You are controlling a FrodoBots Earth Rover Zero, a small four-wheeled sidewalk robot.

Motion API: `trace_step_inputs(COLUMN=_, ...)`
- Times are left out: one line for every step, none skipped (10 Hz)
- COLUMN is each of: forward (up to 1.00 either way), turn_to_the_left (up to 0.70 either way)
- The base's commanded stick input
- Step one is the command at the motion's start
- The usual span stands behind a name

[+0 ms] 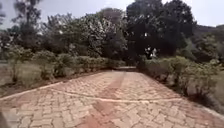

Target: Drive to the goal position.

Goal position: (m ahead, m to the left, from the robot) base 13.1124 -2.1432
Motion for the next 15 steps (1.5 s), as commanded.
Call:
trace_step_inputs(forward=0.70, turn_to_the_left=0.00)
trace_step_inputs(forward=0.70, turn_to_the_left=0.00)
trace_step_inputs(forward=0.70, turn_to_the_left=0.00)
trace_step_inputs(forward=0.70, turn_to_the_left=0.00)
trace_step_inputs(forward=0.70, turn_to_the_left=0.00)
trace_step_inputs(forward=0.70, turn_to_the_left=0.00)
trace_step_inputs(forward=0.70, turn_to_the_left=0.00)
trace_step_inputs(forward=0.70, turn_to_the_left=0.00)
trace_step_inputs(forward=0.70, turn_to_the_left=0.00)
trace_step_inputs(forward=0.70, turn_to_the_left=0.00)
trace_step_inputs(forward=0.70, turn_to_the_left=0.00)
trace_step_inputs(forward=0.70, turn_to_the_left=0.00)
trace_step_inputs(forward=0.70, turn_to_the_left=0.00)
trace_step_inputs(forward=0.70, turn_to_the_left=0.00)
trace_step_inputs(forward=0.70, turn_to_the_left=0.00)
